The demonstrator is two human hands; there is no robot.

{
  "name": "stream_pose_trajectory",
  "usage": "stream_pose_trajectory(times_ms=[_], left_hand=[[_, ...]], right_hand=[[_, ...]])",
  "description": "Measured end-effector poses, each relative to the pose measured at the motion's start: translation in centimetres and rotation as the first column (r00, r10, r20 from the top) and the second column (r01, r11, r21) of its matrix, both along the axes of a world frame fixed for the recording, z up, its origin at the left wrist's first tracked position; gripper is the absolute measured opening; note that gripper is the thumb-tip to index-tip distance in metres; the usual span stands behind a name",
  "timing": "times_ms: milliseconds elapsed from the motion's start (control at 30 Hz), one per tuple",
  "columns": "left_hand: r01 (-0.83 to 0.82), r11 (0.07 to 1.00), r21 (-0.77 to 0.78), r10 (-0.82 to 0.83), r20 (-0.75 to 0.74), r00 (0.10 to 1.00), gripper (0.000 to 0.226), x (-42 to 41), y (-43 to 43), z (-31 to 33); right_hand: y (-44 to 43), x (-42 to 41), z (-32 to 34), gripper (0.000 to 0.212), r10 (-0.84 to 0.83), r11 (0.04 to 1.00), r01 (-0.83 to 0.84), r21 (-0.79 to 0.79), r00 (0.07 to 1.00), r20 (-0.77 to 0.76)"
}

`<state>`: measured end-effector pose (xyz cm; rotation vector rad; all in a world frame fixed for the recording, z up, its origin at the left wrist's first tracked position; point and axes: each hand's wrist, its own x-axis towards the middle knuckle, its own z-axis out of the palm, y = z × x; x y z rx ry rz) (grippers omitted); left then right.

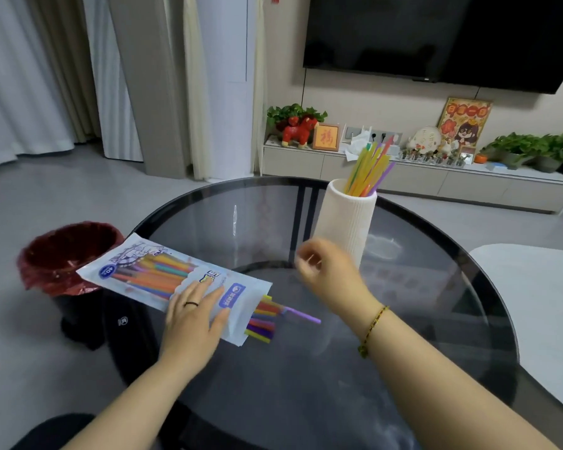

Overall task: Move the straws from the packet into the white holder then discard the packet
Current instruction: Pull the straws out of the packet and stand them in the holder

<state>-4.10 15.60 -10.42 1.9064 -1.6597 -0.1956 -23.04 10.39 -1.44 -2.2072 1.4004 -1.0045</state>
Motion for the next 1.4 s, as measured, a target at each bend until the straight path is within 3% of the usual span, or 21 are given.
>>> stream_pose_trajectory(times_ms=[100, 167, 333, 500, 633, 1000, 1233, 1400], left_hand=[[0.012, 0.996, 0.085, -0.018, 0.076, 0.997, 0.051, 0.4, 0.7, -1.4], [0.024, 0.994, 0.107, -0.035, 0.106, 0.994, 0.054, 0.3, 0.6, -1.7], [0.035, 0.99, 0.14, -0.061, 0.187, 0.98, 0.058, 0.5, 0.3, -2.2], [0.049, 0.987, 0.154, -0.078, 0.189, 0.979, 0.057, 0.5, 0.2, -2.2], [0.04, 0.985, 0.166, -0.074, 0.202, 0.976, 0.059, 0.6, 0.0, -2.4], [0.039, 0.984, 0.173, -0.078, 0.221, 0.972, 0.058, 0.5, 0.0, -2.3], [0.045, 0.982, 0.184, -0.086, 0.222, 0.971, 0.058, 0.5, 0.0, -2.2], [0.043, 0.981, 0.188, -0.087, 0.232, 0.969, 0.058, 0.6, 0.0, -2.3]], right_hand=[[0.0, 1.9, -2.9, 0.025, 0.075, 0.951, 0.011, 0.308, 0.961, -0.267], [-0.1, 2.8, -4.1, 0.029, 0.112, 0.908, 0.038, 0.416, 0.937, -0.33], [-1.0, 4.6, -4.6, 0.017, 0.219, 0.803, -0.016, 0.596, 0.938, -0.27], [-1.9, 4.4, -4.5, 0.033, 0.231, 0.737, 0.02, 0.676, 0.932, -0.28], [-2.1, 4.1, -4.2, 0.023, 0.297, 0.765, 0.067, 0.641, 0.846, -0.443], [-1.2, -1.3, -4.8, 0.031, 0.27, 0.845, 0.123, 0.521, 0.743, -0.613], [-1.5, 0.1, -4.7, 0.068, 0.191, 0.938, 0.068, 0.341, 0.718, -0.669], [-2.4, 2.7, -4.8, 0.057, 0.254, 0.936, 0.034, 0.35, 0.623, -0.74]])
